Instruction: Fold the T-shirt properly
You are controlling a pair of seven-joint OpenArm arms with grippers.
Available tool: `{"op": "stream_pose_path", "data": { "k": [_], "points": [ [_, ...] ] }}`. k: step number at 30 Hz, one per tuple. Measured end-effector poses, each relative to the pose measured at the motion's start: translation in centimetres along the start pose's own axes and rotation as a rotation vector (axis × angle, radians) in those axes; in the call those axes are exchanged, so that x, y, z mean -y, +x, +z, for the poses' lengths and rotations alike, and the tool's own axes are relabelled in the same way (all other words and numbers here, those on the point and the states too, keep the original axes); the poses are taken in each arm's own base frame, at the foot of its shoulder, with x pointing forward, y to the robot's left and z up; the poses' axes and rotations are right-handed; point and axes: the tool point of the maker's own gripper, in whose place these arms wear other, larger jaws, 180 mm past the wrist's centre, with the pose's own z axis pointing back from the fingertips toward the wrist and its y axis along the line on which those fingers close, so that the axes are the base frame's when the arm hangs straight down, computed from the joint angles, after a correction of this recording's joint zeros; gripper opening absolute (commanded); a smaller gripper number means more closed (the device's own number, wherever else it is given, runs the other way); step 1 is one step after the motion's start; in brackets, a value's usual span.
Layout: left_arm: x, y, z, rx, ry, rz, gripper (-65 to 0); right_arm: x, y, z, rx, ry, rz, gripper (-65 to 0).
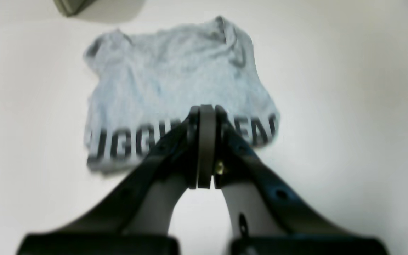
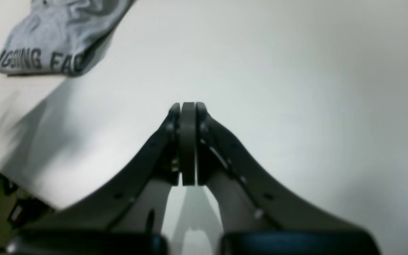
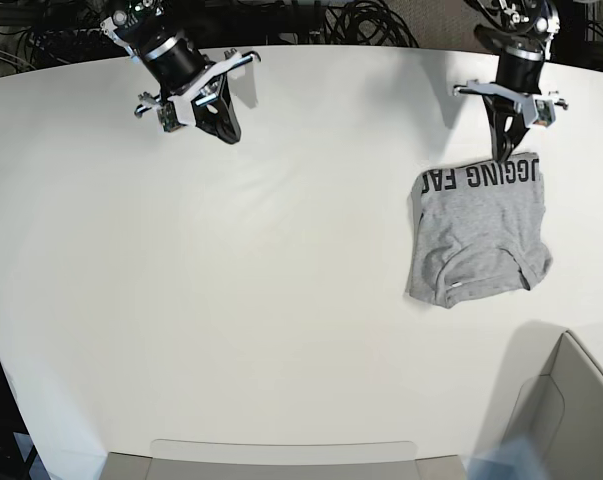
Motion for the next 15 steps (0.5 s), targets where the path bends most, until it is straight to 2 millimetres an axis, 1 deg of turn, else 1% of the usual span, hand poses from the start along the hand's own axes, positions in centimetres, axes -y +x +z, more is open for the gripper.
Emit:
{"op": "stream_pose_path", "data": {
  "k": [2, 6, 11, 15],
  "points": [
    [-0.3, -0.7, 1.2, -0.012, 0.025, 0.017, -65.0, -0.5, -1.2, 0.9, -0.02, 0.0, -0.026, -65.0],
    [-2.3, -1.5, 3.2, -0.027, 0.123, 0.039, -65.0, -1.4, -3.5, 2.8, -0.065, -0.003, -0.073, -65.0],
    [-2.4, -3.4, 5.4, -0.099, 0.131, 0.041, -65.0, -2.2, -6.0, 4.4, -0.148, -0.01, -0.046, -65.0],
    [-2.1, -5.2, 7.8, -0.16, 0.153, 0.07, -65.0, -2.4, -7.2, 5.4, -0.192, -0.006, -0.042, -65.0]
  ]
}}
